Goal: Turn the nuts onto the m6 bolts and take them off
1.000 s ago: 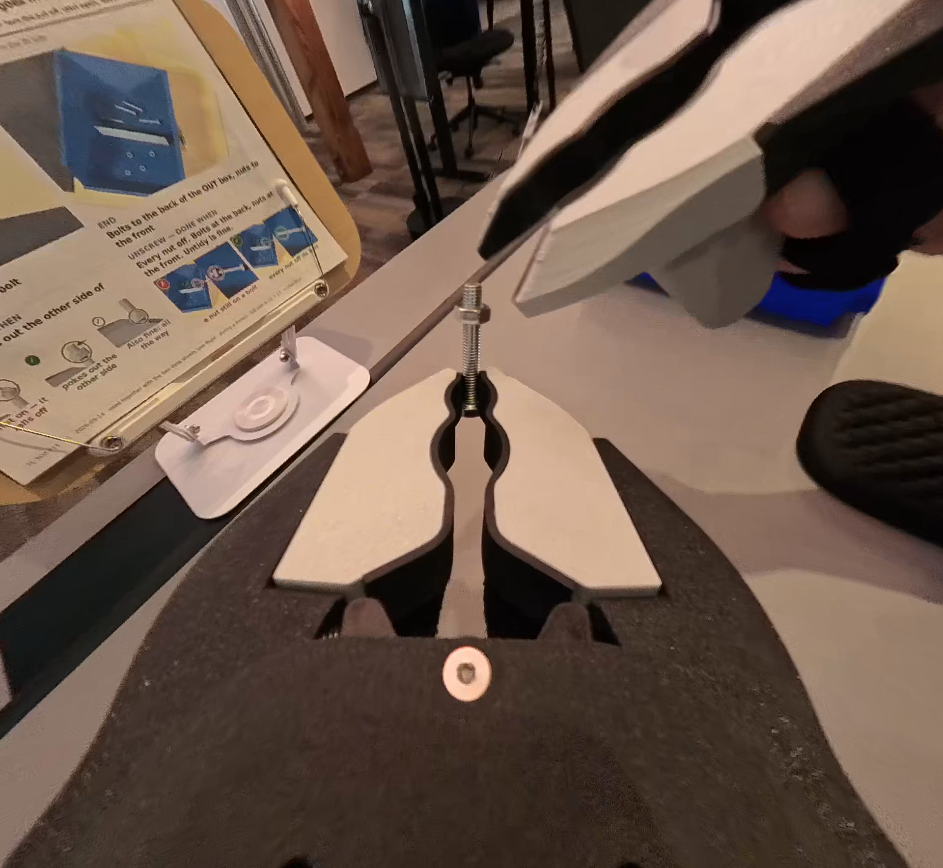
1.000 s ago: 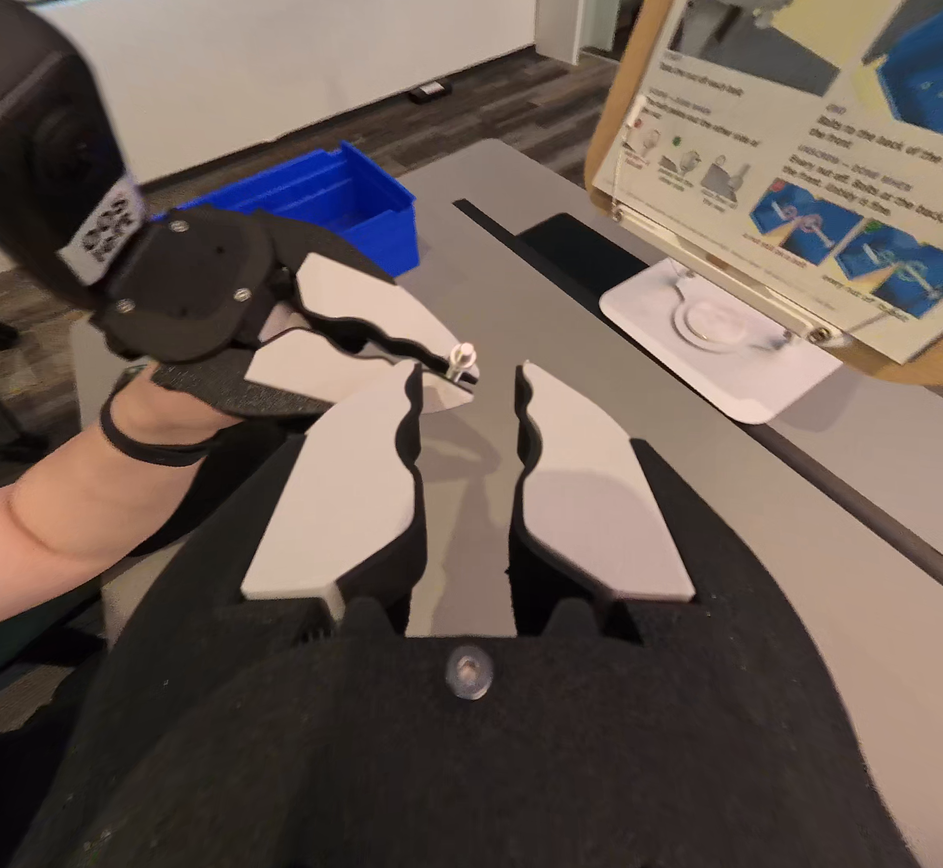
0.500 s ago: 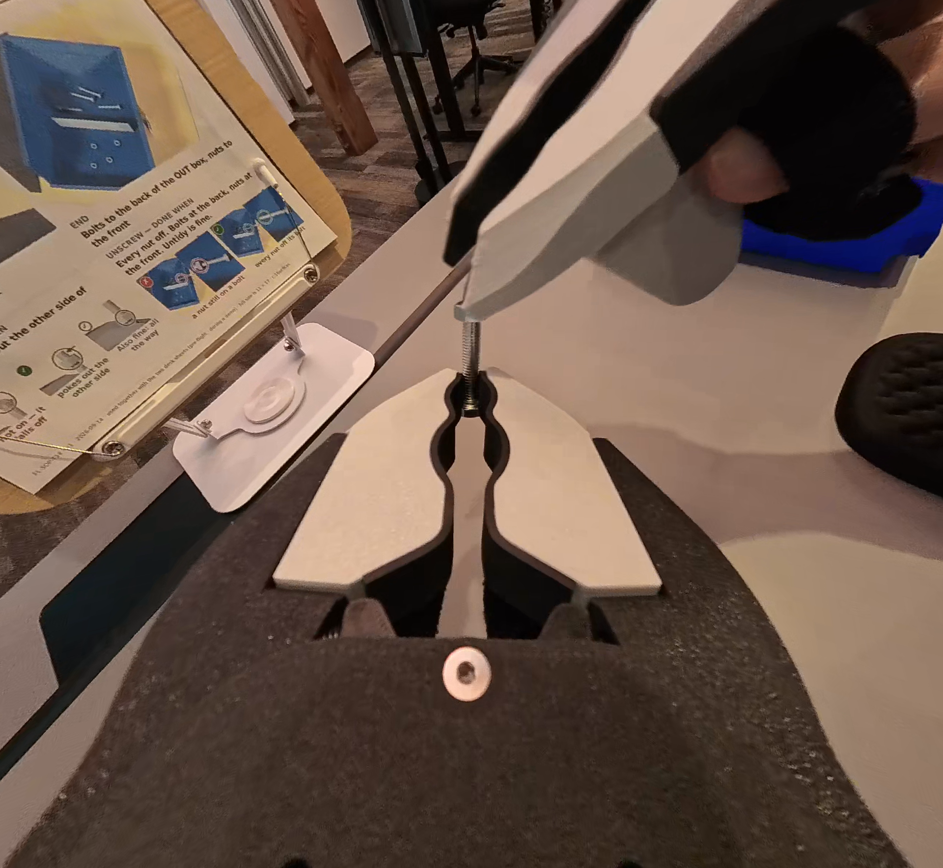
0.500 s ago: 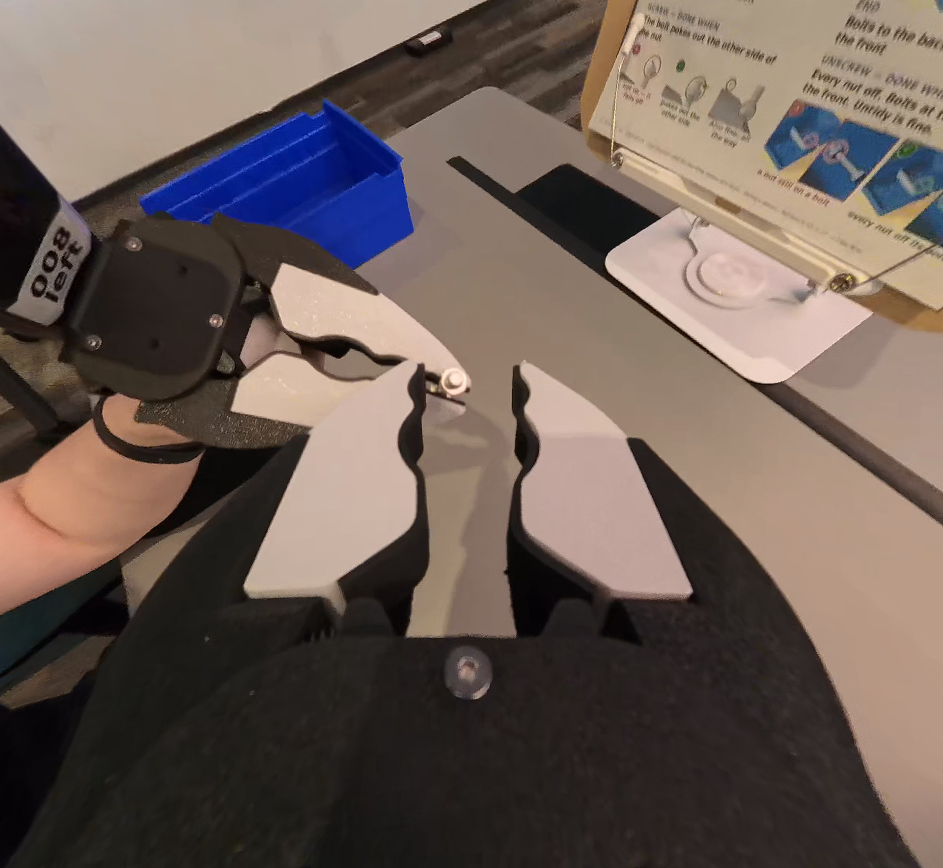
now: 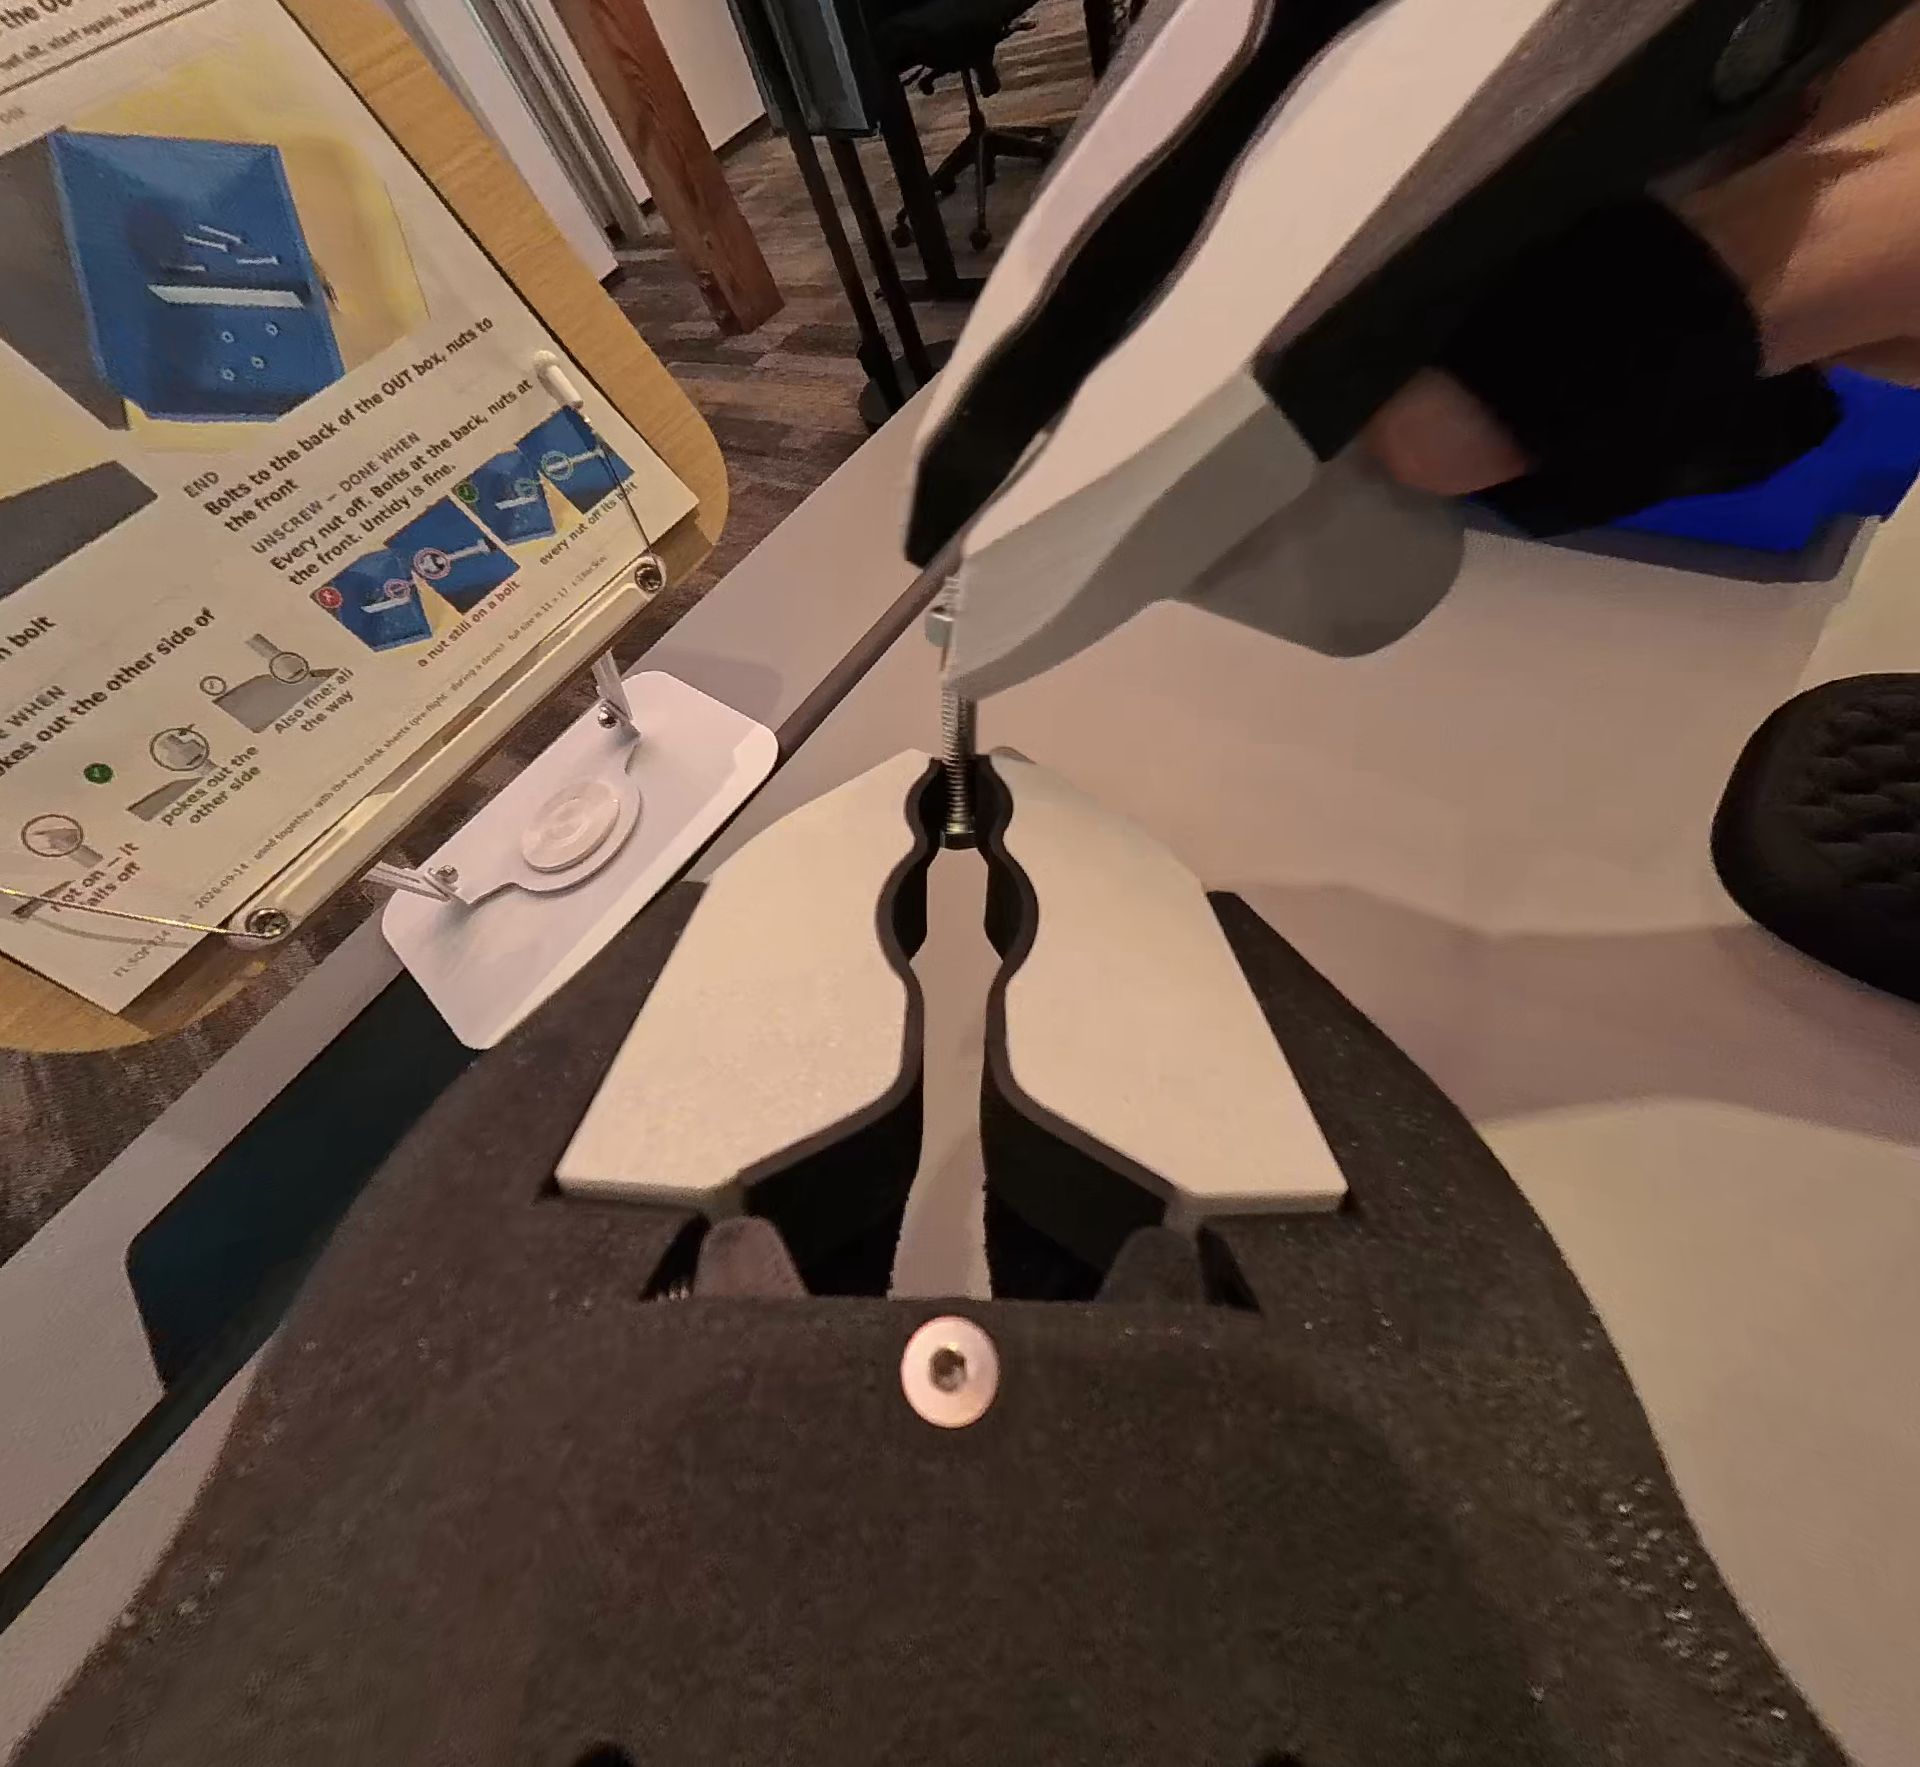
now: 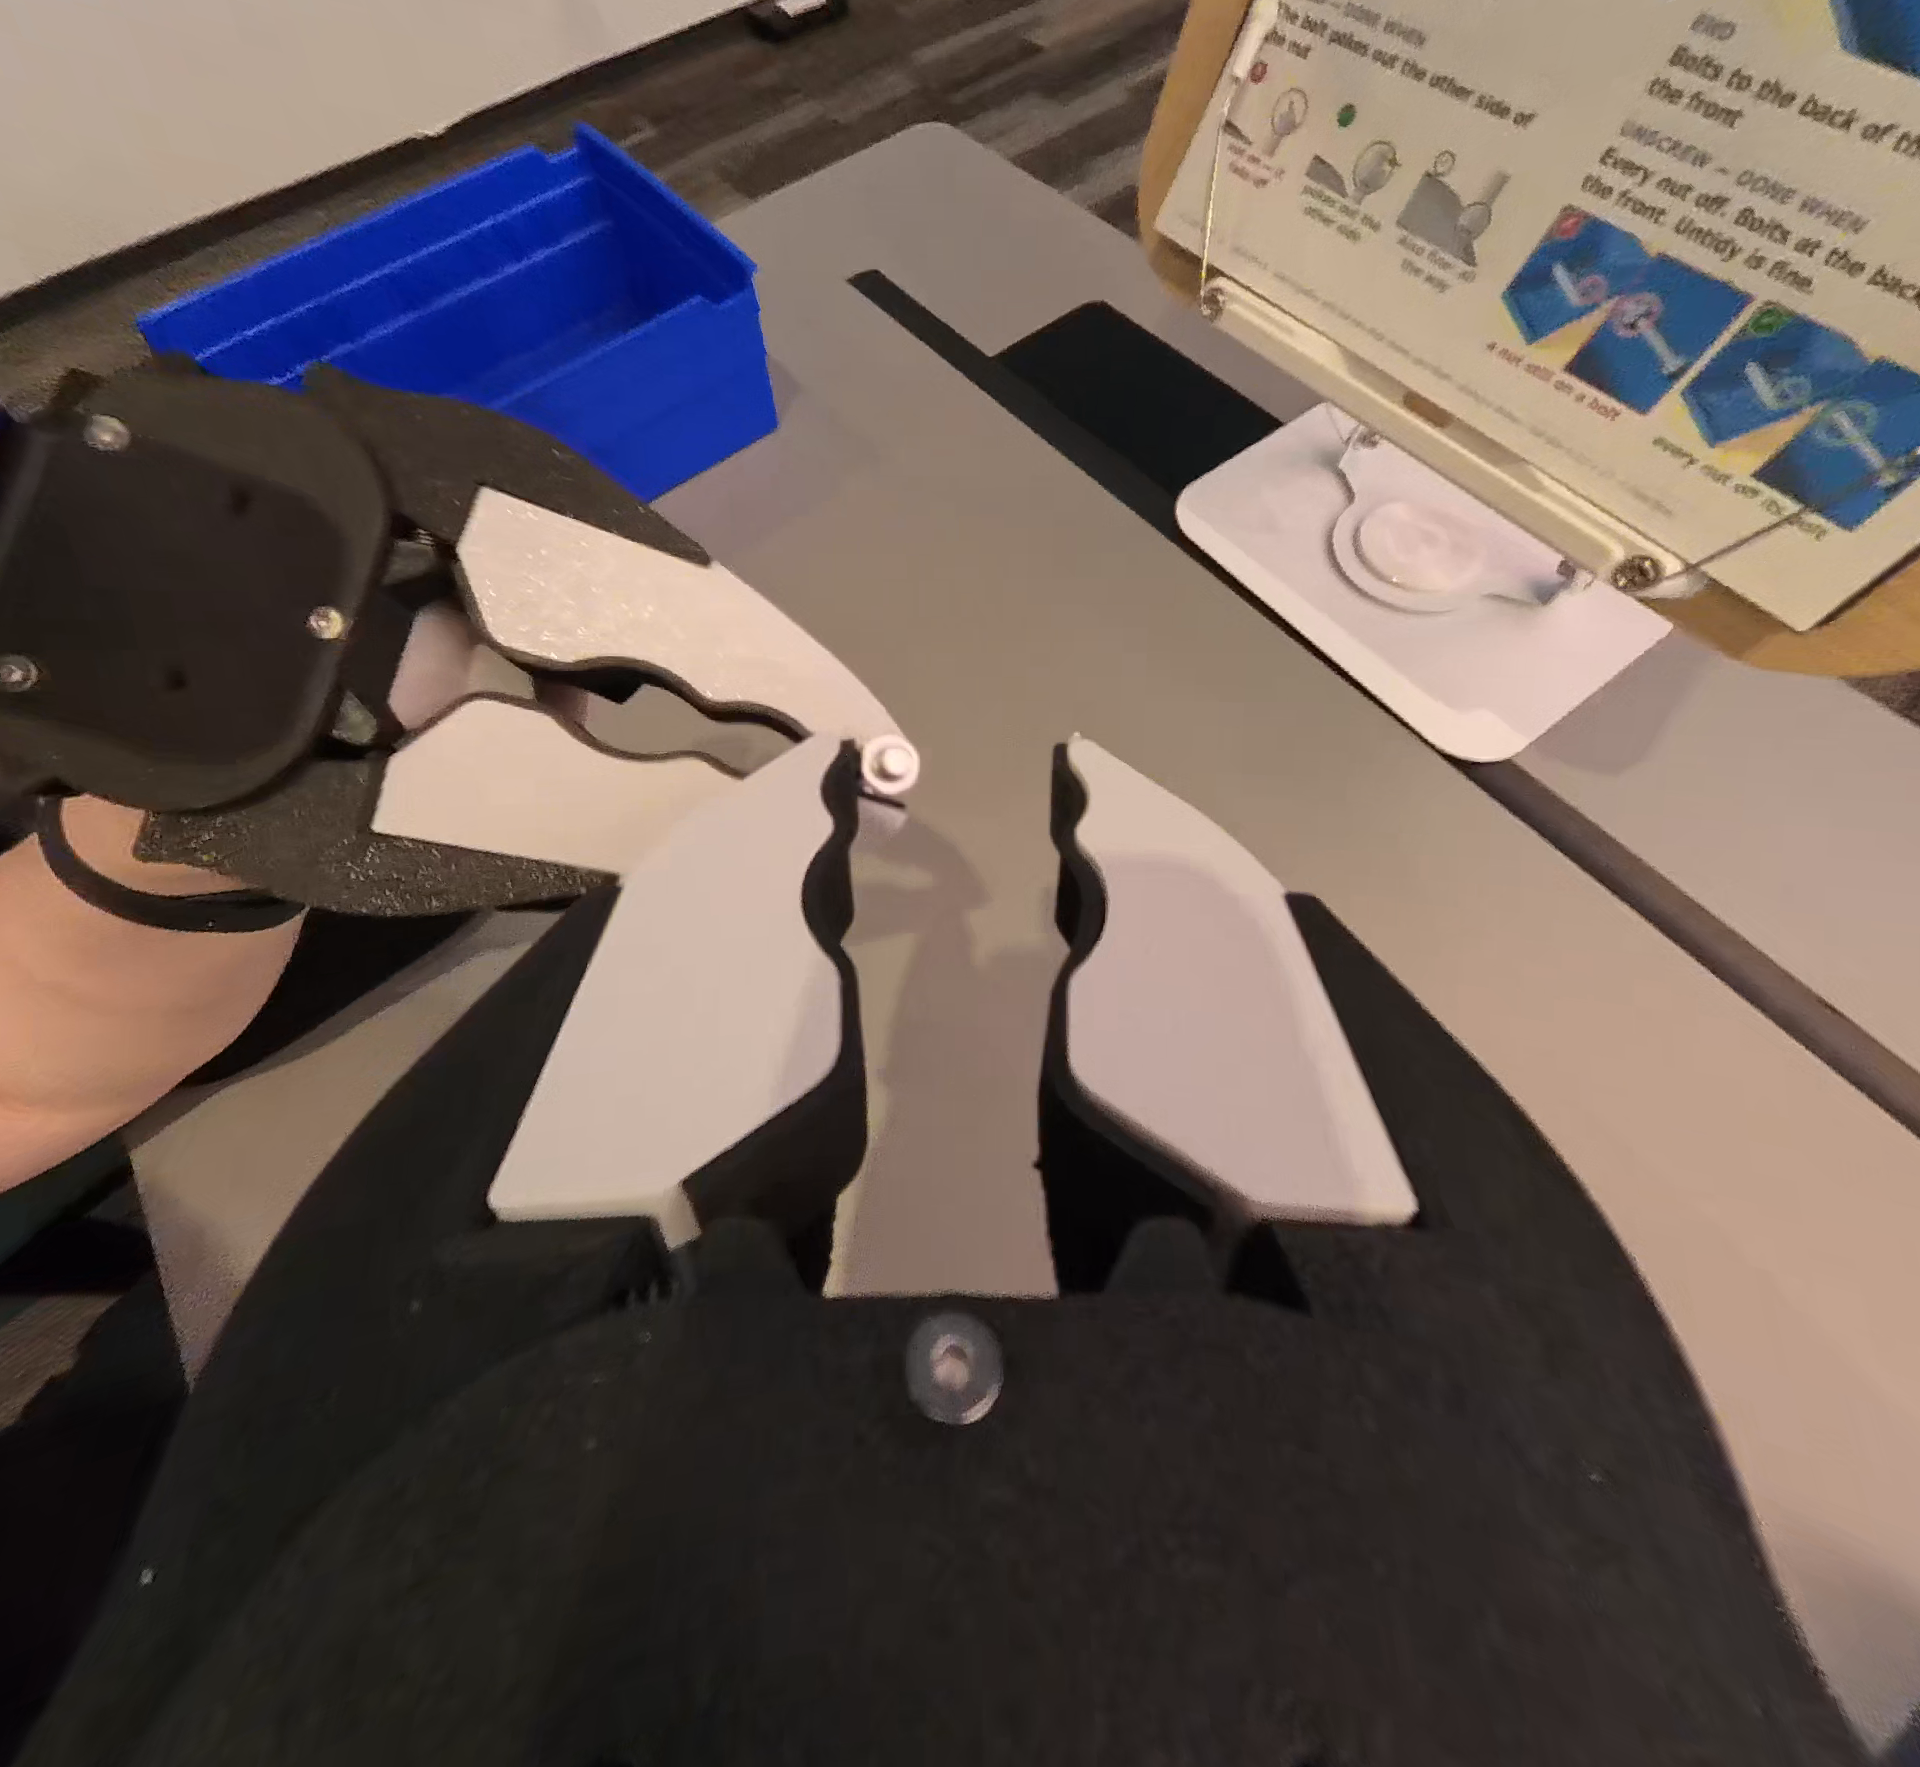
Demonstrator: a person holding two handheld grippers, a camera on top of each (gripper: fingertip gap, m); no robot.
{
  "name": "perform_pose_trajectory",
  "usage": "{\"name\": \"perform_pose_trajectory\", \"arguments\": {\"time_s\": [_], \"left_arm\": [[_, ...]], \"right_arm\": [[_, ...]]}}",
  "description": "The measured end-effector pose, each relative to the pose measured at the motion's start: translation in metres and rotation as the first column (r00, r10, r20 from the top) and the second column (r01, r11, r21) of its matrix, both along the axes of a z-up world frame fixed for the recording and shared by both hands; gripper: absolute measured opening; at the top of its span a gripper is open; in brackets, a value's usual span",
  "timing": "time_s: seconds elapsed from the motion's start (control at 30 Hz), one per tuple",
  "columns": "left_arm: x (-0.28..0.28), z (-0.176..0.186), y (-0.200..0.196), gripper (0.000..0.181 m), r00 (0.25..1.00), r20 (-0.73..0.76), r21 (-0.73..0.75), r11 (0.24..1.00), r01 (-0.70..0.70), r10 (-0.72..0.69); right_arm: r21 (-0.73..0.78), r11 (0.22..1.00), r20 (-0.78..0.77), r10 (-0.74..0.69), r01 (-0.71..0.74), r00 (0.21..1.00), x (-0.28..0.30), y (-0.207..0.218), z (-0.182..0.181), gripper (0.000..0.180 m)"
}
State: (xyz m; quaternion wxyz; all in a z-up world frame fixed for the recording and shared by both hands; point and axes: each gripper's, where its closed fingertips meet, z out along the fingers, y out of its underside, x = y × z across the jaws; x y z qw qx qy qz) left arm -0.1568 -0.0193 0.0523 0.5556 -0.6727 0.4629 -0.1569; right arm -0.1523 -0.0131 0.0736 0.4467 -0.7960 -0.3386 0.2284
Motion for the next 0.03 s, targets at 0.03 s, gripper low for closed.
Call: {"name": "perform_pose_trajectory", "arguments": {"time_s": [0.03], "left_arm": [[-0.0013, 0.0004, 0.0005, 0.005, 1.0, -0.004, 0.004, 1.0, -0.004, 0.004]], "right_arm": [[-0.023, 1.0, -0.003, 0.011, -0.011, 1.0, 0.0016, -0.0019, -0.0019, 0.035]]}}
